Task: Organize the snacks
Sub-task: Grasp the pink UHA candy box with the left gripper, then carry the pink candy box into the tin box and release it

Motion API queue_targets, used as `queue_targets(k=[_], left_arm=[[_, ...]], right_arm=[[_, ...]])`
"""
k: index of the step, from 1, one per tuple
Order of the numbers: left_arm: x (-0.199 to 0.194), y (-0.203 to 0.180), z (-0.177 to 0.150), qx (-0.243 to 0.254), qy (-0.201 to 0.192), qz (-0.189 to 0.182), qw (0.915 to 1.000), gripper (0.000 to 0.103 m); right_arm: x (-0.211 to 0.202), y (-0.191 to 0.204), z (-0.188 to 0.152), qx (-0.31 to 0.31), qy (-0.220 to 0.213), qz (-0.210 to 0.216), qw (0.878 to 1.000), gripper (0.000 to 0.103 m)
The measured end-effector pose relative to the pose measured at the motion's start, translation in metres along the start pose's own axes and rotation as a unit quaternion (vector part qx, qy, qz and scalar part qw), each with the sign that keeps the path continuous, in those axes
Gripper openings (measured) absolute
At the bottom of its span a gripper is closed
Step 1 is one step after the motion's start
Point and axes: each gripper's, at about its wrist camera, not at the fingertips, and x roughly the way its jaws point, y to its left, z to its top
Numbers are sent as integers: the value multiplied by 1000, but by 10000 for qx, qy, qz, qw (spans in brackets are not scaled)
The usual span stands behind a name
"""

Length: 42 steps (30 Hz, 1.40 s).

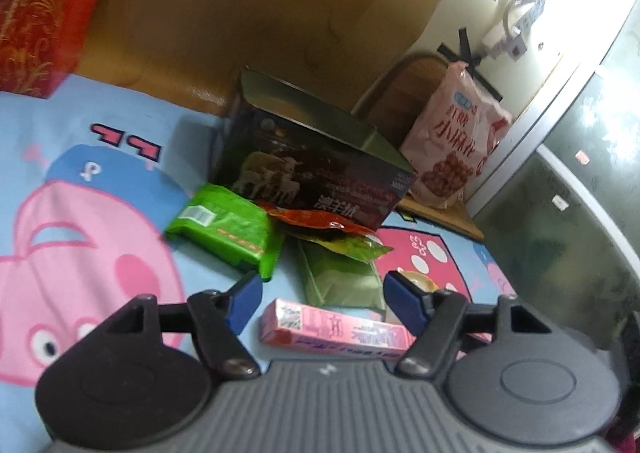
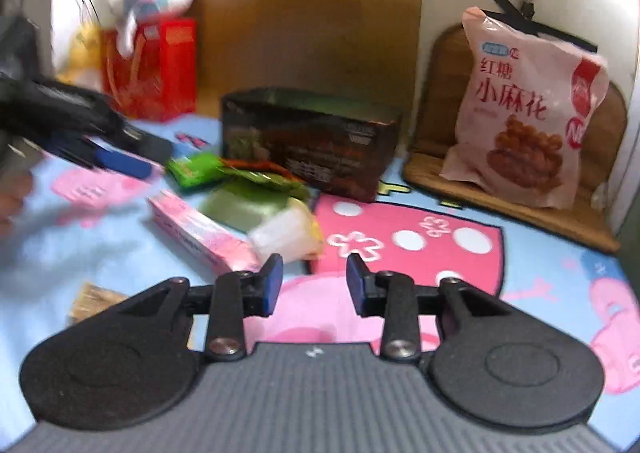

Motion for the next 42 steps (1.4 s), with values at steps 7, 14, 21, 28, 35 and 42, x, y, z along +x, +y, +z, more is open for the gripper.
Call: queue_targets(k=[7,14,21,28,35,42], left_arm=[[2,2,-7,69,88,182,9998,68],[14,3,-17,219,340,265,9988,61],[-13,-5,-14,158,164,22,9997,61],[-19,-30,44,510,-568,-3,9971,61],[35,-41,105,616,-696,196,9955,61],[90,-37,120,589,-341,244,9974,62]], right_arm=[[19,19,-2,66,250,549,9982,42],[43,34,-1,212,374,815,9957,31],[26,28,16,164,-131,619,9979,26],[41,6,62,124,-840,378,9957,26],[81,-28,105,189,-1068,-15,9941,27],[112,-47,107,241,-890,-392,9950,41]])
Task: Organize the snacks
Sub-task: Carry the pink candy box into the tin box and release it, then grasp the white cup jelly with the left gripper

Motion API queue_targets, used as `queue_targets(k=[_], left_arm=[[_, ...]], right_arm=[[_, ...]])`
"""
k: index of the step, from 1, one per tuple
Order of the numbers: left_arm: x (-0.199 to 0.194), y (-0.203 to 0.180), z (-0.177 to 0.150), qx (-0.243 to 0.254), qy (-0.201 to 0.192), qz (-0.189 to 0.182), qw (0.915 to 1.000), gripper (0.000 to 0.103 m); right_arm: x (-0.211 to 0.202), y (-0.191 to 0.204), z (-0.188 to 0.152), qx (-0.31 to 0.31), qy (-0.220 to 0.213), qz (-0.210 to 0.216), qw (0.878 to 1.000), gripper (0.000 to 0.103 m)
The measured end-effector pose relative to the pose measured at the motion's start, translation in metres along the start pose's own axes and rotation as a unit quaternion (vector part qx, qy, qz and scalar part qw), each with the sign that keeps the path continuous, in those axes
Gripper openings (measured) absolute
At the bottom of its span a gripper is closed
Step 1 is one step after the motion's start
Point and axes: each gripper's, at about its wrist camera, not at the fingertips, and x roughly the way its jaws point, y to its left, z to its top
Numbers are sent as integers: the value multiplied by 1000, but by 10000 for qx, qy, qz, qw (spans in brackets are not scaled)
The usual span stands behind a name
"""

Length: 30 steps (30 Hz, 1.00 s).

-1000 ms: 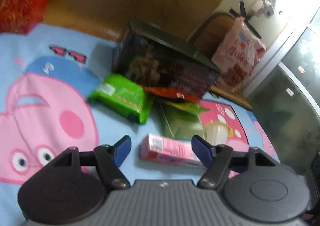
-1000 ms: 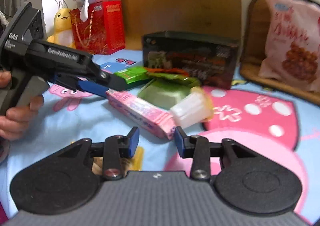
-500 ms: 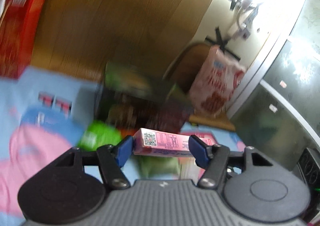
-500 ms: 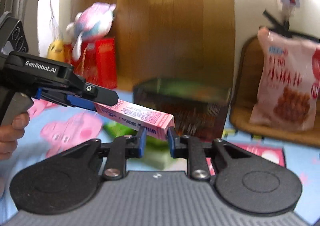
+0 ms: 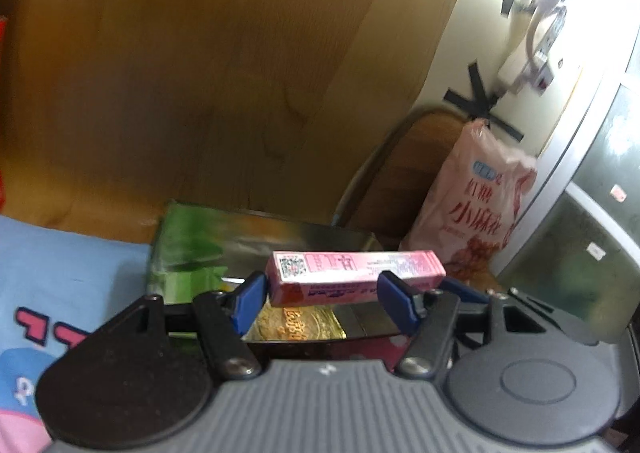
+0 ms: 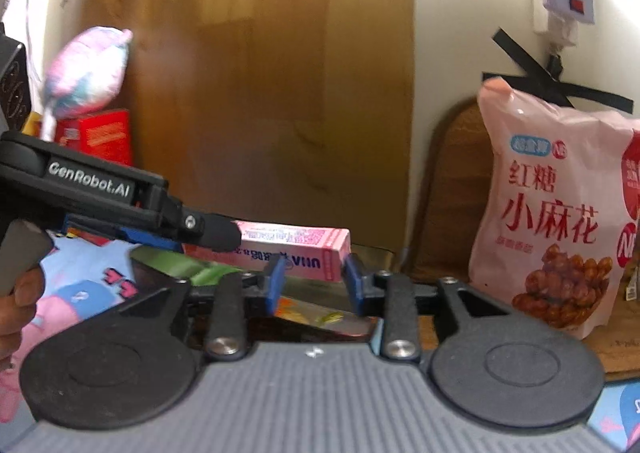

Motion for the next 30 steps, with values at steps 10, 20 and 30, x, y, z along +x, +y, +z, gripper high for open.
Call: queue_targets(k=[10,20,30], left_arm=[[-57,12,-34,-96,-231,-326,9992,66],[-84,27,-118,-472,474,-486,9966,66],[-83,22,-130,-588,605,-577,9948,66]], right_arm=[[-55,-34,-31,1100,89,296,9934,42],[-68,-23,-76,1957,934,1004,9710,44],[-79,7,-77,1540,1270,1398,9698,41]])
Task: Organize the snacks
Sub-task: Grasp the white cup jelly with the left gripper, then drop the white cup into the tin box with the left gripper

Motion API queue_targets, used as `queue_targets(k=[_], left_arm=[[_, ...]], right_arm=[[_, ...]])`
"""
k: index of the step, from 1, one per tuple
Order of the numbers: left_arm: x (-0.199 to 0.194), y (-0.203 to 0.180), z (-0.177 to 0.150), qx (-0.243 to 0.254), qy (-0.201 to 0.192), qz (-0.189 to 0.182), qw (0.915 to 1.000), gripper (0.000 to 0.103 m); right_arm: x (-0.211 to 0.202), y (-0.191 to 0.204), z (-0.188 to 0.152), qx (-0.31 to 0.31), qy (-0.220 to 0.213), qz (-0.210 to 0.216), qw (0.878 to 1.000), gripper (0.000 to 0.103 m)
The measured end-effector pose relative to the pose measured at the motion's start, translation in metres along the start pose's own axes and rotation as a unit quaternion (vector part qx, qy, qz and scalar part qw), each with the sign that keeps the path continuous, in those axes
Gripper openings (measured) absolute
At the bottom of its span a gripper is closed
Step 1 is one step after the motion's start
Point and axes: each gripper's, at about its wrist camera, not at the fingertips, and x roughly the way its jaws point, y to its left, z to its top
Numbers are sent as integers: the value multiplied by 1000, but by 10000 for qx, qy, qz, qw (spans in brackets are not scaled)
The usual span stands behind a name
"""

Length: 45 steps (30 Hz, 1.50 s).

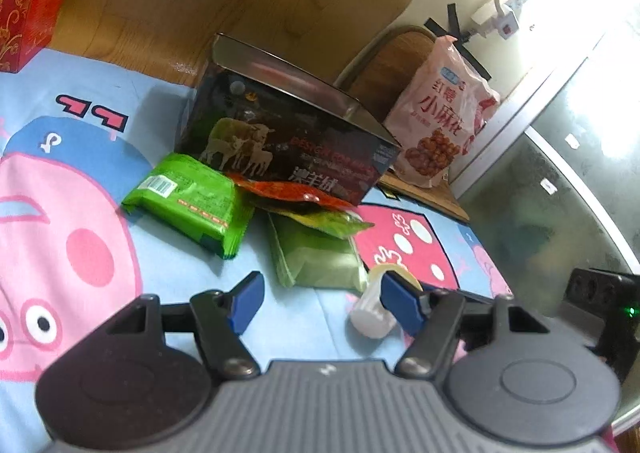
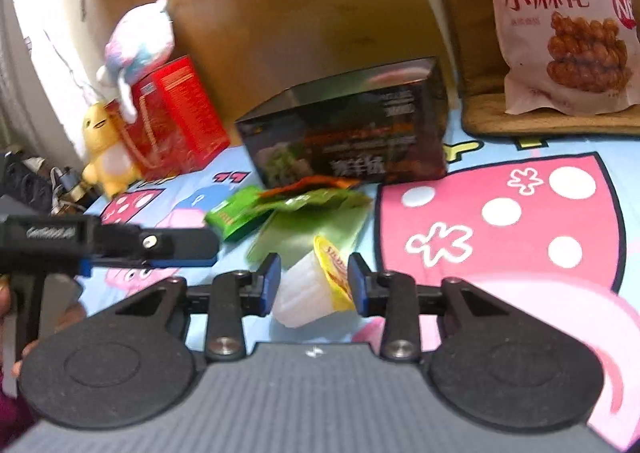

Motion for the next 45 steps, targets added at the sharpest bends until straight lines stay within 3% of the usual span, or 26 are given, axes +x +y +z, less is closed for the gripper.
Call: queue_targets(k=[4,11,14,15,16,17,22,25,26,30,36,41,45], left_arm=[[0,3,-5,-30,36,24,10000,66],[-4,9,-4,-198,20,-50,9998,66],[-9,6,-8,-159,111,-318,9993,66],[-10,4,-10,-124,163,-428,9989,66],[-10,2,-12,-95,210,-512,9984,66],[-10,0,-14,-66,282,-621,9977,66],[-4,-15,-23,128,538,-942,9940,66],[9,-19,-26,130,693,-885,9936,66],[16,-20,-28,125,772,-870,9931,60],[21,-24,-25,214,713,-683,9949,54],[5,-39,10,505,224,-800,9953,54],[6,-60,65,889,-315,-644,9935,54],[31,-65,106,874,-481,-501,9937,57]], right_arm=[[-11,11,-12,-138,156,537,9983,44],[-21,-7,1,301,-230,556,9977,45],[-28,-15,-5,457,-273,658,9964,47],[-30,-14,-8,398,-266,712,9963,50],[-32,-11,-12,288,-240,739,9966,60],[-33,-7,-15,133,-230,713,9971,64],[-22,21,-26,-767,9,393,9963,64],[-6,30,-29,-1064,219,212,9939,61],[1,32,-30,-1148,323,133,9928,55],[6,41,-34,-1463,174,-184,9889,53],[-1,51,-10,-1702,-495,-347,9836,52],[13,47,41,-1983,-1053,-555,9729,52],[37,25,83,-1879,-1167,-680,9729,52]])
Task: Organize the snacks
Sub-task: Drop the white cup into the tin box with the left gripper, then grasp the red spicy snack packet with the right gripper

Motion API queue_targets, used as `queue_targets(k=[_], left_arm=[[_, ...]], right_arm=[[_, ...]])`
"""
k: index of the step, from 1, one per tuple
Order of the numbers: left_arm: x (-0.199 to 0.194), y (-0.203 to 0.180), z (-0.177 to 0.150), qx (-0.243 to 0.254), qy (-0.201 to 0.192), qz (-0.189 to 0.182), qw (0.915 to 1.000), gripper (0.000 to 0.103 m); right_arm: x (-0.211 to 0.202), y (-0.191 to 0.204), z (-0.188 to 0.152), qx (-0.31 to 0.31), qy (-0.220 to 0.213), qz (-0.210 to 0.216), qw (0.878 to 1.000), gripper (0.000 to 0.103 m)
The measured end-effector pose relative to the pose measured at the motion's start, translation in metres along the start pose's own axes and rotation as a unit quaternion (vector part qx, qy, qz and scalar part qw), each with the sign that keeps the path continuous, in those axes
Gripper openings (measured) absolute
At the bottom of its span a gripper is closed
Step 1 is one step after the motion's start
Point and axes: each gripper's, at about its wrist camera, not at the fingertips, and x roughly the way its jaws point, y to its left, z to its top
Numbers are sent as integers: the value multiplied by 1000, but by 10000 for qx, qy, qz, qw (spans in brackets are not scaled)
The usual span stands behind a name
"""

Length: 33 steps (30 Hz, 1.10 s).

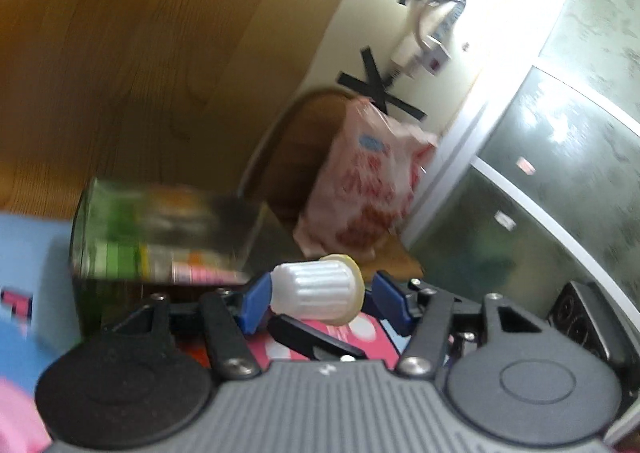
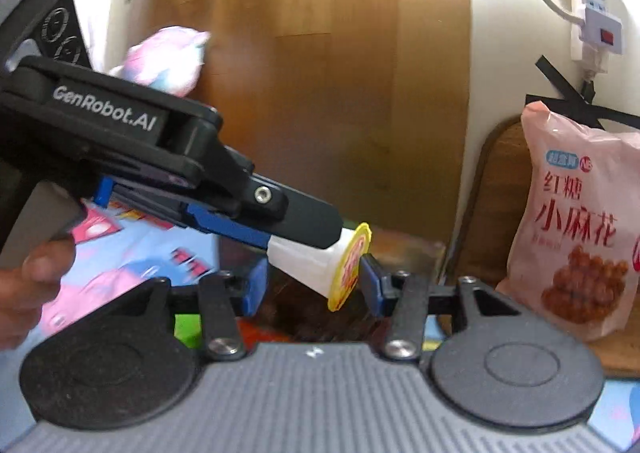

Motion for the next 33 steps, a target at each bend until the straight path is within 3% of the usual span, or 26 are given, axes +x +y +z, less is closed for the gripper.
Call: queue_targets(k=[5,9,14,19,21,24,26,29,33], left_arm=[[29,14,16,-76,79,356,9993,62],[4,34,-1,-348,-65,191,9992,62],[-29,69,-37,-931,28,235,9954,62],[-53,95,-71,-1588,-22,283,9869,62],[-58,101,-80,-1766,-4,279,9839,62],[-67,106,-89,-1848,-5,342,9822,62],[-72,106,-93,-1837,-4,334,9824,62],[-75,103,-98,-1781,22,338,9834,62],[-77,101,-104,-1740,52,379,9840,62]], right_arm=[[36,-31,3,306,132,-465,9984,55],[9,-48,-13,905,-20,-183,9957,55],[-6,-56,-48,1794,558,442,9812,54],[15,-54,-60,2385,1040,747,9626,54],[18,-41,-58,2419,1162,895,9592,49],[7,-11,-49,1859,1116,984,9712,33],[-7,2,-46,1658,1151,1232,9716,3],[-29,32,-55,1368,1320,1705,9668,2],[-49,54,-71,1234,1387,1983,9624,5]])
